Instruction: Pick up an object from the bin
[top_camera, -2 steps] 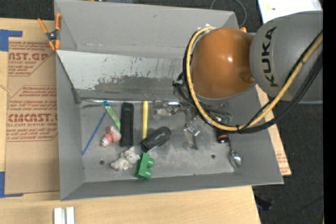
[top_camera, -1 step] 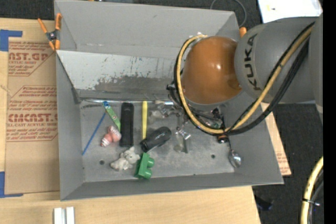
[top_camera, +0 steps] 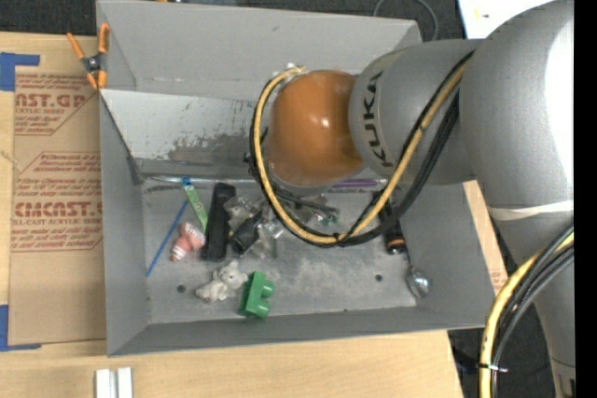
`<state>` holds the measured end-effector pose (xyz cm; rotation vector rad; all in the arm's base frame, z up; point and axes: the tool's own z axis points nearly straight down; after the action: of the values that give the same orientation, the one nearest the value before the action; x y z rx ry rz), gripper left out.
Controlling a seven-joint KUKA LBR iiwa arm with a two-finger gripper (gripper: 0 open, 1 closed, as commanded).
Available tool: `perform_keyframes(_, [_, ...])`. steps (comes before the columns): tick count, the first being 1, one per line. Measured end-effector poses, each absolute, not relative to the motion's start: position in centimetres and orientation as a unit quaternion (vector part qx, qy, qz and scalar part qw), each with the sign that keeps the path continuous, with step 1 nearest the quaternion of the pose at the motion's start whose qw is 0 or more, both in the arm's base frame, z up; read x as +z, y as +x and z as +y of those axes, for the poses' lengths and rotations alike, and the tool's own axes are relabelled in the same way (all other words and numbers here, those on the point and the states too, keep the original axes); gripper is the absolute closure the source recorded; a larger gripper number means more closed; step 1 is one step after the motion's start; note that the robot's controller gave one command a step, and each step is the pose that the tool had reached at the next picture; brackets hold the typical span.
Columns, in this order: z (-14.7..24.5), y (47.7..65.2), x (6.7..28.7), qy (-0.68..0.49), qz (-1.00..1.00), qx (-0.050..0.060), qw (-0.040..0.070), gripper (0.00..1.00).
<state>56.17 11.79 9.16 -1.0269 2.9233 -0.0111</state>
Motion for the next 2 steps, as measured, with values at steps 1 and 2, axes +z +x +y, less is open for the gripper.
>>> perform_keyframes(1, [11.8, 56.2, 9.2, -0.331, 0.943, -0.004, 0.022, 1.0])
perform_keyframes(2, [13.2, 56.7, 9.1, -0.357, 0.934, -0.006, 0.021, 1.0])
